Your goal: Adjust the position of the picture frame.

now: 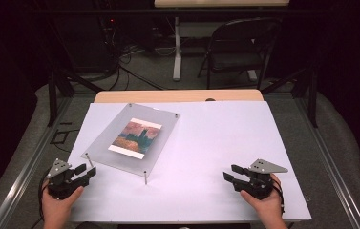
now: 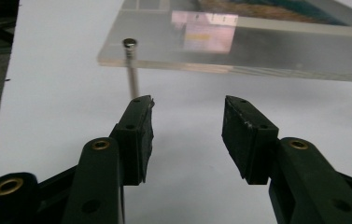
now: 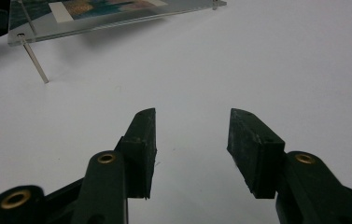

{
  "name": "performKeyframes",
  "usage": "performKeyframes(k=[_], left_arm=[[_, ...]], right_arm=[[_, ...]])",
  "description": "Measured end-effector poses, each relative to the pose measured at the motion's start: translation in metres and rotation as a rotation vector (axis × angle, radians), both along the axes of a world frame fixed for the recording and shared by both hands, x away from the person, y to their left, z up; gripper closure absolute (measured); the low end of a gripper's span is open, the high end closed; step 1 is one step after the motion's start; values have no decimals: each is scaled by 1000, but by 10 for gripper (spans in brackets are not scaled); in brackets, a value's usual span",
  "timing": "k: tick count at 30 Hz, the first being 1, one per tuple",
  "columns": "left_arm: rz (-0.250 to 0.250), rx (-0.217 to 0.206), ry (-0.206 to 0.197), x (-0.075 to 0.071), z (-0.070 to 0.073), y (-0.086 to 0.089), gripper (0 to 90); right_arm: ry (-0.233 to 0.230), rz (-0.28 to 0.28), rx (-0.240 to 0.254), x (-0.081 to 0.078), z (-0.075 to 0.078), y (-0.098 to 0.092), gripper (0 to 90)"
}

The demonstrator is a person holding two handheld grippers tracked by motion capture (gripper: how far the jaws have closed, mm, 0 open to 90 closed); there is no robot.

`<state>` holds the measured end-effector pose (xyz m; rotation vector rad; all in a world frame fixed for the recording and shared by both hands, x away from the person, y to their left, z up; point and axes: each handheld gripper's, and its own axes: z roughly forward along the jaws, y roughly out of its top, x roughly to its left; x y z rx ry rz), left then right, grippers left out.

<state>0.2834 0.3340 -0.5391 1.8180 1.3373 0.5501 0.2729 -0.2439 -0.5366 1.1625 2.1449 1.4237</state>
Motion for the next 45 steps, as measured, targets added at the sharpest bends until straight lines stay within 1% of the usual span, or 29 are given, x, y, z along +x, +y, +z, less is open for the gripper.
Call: performKeyframes(k=[1,2,3,5,6,7,8,9,10,11,14,15,16,17,18,22,23,26,32,34,39,40,42,45], left_arm=[[4,12,-6,3,-1,1,538],[1,41,-6,8,-2,3,558],[1,41,-6,8,-2,3,570],[4,52,-3,18,-9,7,583],[4,52,-3,18,-9,7,589],[15,52,13,24,-13,10,608],[17,50,18,26,-15,11,622],[22,39,17,27,-17,11,638],[22,39,17,27,-17,11,653],[24,20,20,29,-18,12,658],[23,11,13,31,-17,13,673],[30,10,13,33,-17,12,707],[30,10,13,33,-17,12,715],[31,14,18,35,-17,12,715],[32,17,22,36,-17,12,736],[17,21,27,40,-19,8,750],[13,24,29,41,-19,8,756],[12,39,30,43,-20,6,774],[15,50,36,48,-21,5,812],[19,45,33,48,-22,5,836],[21,27,39,48,-22,7,844],[22,14,40,49,-23,7,844],[19,6,44,49,-22,8,844],[19,11,48,49,-22,8,846]], right_arm=[[3,-1,-2,0,0,0,517],[3,-3,-1,0,0,1,515],[3,-2,-2,0,0,1,513],[1,-3,0,0,0,1,512],[7,-3,-1,0,0,1,511],[8,-3,-1,1,-1,1,511],[9,-3,1,1,-1,1,510],[11,-4,4,2,-1,1,510],[11,-4,4,2,-1,1,510],[14,-4,9,2,-2,1,509],[20,-3,9,3,-2,0,508],[25,-5,16,3,-2,0,507],[25,-5,16,3,-2,0,507],[25,-6,17,3,-2,0,507],[23,-5,14,2,-2,-1,507],[23,-6,18,3,-2,-1,507],[30,-7,19,3,-3,0,507],[29,-7,20,3,-3,-1,507],[30,-9,19,3,-2,-1,507],[29,-8,21,3,-2,-2,507],[32,-8,23,3,-2,-2,508],[33,-8,23,3,-2,-1,508],[33,-8,23,3,-2,-1,508],[32,-7,25,3,-3,-1,507]])
